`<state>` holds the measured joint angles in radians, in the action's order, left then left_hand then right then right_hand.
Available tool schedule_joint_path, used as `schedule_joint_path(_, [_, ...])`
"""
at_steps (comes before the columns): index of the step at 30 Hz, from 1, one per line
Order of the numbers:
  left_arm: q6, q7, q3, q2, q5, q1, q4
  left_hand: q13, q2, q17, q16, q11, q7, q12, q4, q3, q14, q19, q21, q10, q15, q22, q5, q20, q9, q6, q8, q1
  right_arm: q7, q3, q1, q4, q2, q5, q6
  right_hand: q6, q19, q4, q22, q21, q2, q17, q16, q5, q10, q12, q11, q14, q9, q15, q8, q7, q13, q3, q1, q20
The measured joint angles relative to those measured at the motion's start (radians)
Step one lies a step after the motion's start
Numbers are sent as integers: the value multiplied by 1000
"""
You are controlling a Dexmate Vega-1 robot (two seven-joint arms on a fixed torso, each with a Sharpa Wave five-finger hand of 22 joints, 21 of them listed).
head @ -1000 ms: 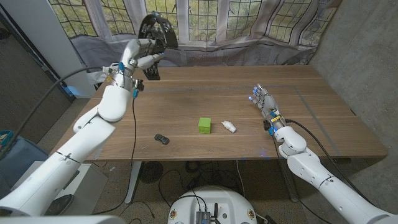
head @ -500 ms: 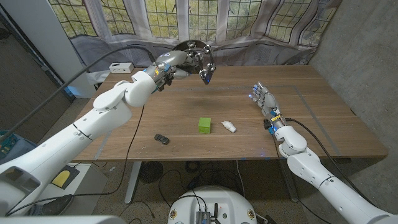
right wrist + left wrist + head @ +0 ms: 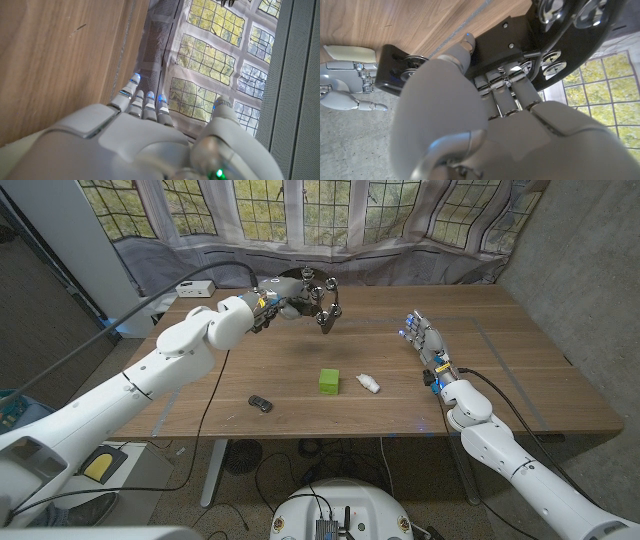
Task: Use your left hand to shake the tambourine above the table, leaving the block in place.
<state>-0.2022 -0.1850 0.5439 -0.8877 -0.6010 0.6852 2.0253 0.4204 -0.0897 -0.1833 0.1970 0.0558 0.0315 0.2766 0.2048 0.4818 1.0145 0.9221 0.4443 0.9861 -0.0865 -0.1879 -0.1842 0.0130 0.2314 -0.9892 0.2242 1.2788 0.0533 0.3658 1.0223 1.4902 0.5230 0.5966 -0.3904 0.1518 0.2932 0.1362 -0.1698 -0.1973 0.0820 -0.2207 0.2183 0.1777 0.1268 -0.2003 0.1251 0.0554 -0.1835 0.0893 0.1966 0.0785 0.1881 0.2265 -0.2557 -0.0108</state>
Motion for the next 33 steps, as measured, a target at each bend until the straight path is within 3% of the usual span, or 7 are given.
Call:
schedule_joint_path(19, [-12,65,-55,-32,68,48,10,4,0,-1,-1,0,-1,-4,0,0,3,0,1,0,-3,-1,-2,0,0,2,-5,0,0,6,-12,-13,-7,-1,9,0,0,0,0,0,0,0,0,0,0,0,0,0,0,0,0,0,0,0,0,0])
schedule_joint_path(33, [-17,30,-43,-47,93,21,-9,10,0,-1,0,-1,1,-8,0,0,4,0,7,-1,-4,-1,-1,0,-1,-1,-6,0,0,11,-19,-15,-8,-4,16,0,0,0,0,0,0,0,0,0,0,0,0,0,0,0,0,0,0,0,0,0])
